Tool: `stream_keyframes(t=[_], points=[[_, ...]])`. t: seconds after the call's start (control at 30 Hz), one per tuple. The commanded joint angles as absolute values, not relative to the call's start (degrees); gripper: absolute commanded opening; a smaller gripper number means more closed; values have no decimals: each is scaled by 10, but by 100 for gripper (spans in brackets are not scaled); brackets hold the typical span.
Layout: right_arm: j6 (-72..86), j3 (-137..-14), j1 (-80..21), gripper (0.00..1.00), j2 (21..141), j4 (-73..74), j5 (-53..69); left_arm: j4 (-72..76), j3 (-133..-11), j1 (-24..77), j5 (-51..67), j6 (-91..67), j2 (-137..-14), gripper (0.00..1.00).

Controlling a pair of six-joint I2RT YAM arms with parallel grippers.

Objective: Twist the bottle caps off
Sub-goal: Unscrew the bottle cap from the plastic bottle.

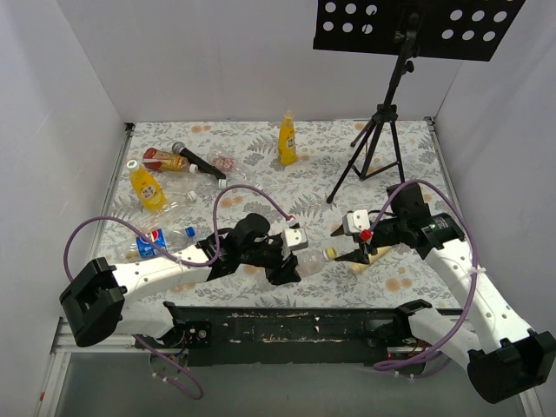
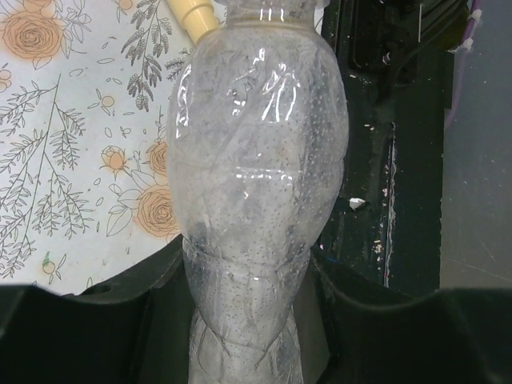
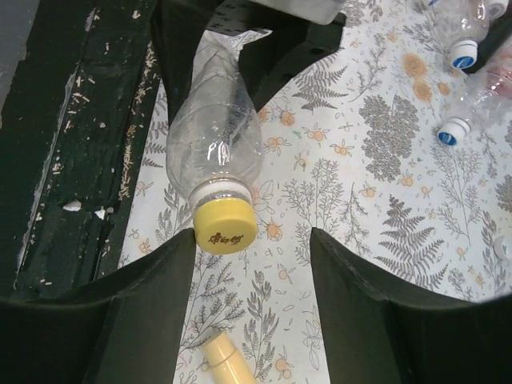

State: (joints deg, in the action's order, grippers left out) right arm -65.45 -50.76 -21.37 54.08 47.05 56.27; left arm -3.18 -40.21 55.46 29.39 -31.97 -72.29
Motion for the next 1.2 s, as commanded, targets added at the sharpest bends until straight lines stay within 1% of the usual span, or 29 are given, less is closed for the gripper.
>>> stream_keyframes(t=[0.0,0.17,0.3,0.37,0.4,0.53,0.6,0.67,0.8,0.93,1.07,1.17], points=[[-591,-558,-208,67,541,482,542,-23,-394,559,271,-316,-694,16],[-592,-591,-207,71,541,539,505,-11,-384,559,246,-323,-672,16],[-521,-590,-196,72,521,511,490,-4,-377,561,220,-337,-649,15],[-418,-591,-191,80,519,469,490,-4,-377,564,197,-342,-637,15],[-364,-595,-186,81,524,452,494,-4,-377,569,181,-344,-634,15],[-217,-614,-166,79,563,417,569,-4,-381,596,109,-344,-628,15],[-124,-602,-160,78,570,370,579,-4,-386,613,71,-342,-633,15],[-79,-591,-160,77,583,353,584,-4,-391,627,49,-338,-642,14],[-55,-570,-160,77,604,339,585,-4,-405,642,26,-334,-666,15],[-63,-568,-161,75,626,366,585,-4,-415,646,11,-331,-676,14],[-83,-563,-165,73,636,389,572,-4,-417,647,8,-330,-677,14],[-92,-557,-170,70,642,400,565,-4,-416,647,-15,-331,-676,14]])
